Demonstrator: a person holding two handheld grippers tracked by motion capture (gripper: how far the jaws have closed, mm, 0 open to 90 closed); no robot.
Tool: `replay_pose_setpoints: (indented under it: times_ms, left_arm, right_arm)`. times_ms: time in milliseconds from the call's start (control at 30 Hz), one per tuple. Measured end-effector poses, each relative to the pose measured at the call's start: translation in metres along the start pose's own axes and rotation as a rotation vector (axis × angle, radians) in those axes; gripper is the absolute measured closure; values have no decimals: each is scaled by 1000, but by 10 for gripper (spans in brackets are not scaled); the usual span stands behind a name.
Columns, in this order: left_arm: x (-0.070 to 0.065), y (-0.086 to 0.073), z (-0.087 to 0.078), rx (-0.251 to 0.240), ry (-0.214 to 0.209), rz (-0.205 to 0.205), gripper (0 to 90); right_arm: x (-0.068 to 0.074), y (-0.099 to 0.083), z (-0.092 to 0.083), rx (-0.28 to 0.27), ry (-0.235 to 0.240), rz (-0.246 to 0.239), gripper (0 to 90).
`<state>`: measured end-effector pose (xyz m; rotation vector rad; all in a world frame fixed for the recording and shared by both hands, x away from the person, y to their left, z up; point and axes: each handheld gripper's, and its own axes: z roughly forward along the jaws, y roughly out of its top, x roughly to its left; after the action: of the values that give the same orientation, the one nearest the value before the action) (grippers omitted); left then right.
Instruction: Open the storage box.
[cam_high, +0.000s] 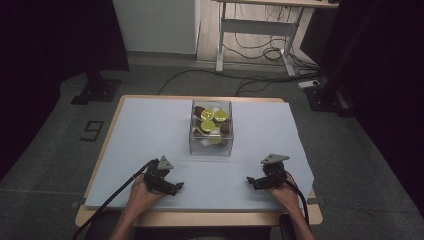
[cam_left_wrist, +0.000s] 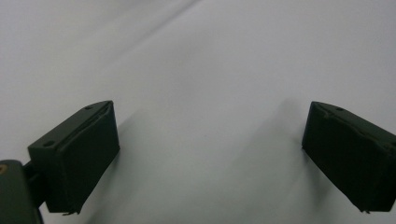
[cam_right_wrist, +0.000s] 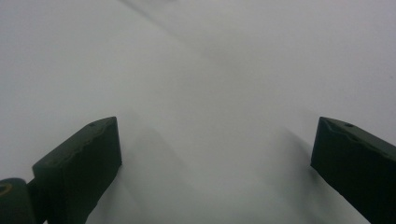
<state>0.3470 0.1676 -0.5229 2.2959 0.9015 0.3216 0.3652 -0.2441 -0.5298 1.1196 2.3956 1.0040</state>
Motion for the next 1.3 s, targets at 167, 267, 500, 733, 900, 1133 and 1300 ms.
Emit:
replay_pose_setpoints:
  times_ms: [167, 267, 500, 733, 900, 1133, 1300]
  left_arm:
    - [-1, 5, -5, -24, -18, -11, 36]
    - [-1, 8, -8, -37, -24, -11, 34]
    - [-1, 14, -11, -60, -38, -10, 46]
    - [-4, 26, -16, -90, -48, 14, 81]
    - [-5, 34, -18, -108, -58, 25, 118]
    - [-5, 45, -20, -127, -68, 38, 149]
    - [-6, 51, -20, -134, -71, 46, 164]
  right_arm:
    - [3, 5, -4, -12, 22, -2, 16]
    - [4, 8, -6, -24, 29, -6, 17]
    - [8, 15, -10, -36, 48, -18, 18]
    - [13, 24, -10, -43, 68, -16, 26]
    - [15, 28, -11, -45, 70, -24, 57]
    - [18, 35, -11, -57, 82, -29, 113]
    - [20, 39, -11, -60, 83, -43, 134]
